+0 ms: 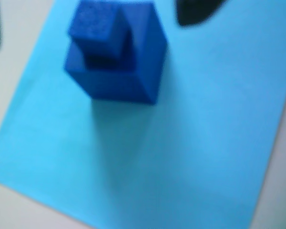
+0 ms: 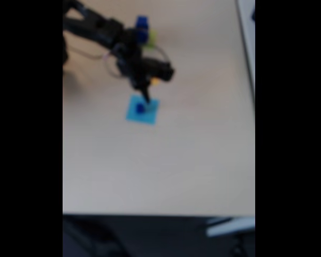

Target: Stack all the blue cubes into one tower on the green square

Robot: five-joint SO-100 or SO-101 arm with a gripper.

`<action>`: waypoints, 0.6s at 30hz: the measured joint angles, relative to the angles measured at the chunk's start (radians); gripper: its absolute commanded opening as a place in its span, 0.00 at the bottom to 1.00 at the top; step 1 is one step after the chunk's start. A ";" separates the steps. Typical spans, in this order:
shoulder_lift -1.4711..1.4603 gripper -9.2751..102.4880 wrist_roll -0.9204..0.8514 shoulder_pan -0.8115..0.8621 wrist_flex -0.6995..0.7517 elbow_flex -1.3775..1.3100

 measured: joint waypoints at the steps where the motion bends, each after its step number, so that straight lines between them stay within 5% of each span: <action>1: -0.005 0.26 0.000 0.002 0.000 0.000; 18: -0.018 0.26 0.011 0.018 -0.018 0.035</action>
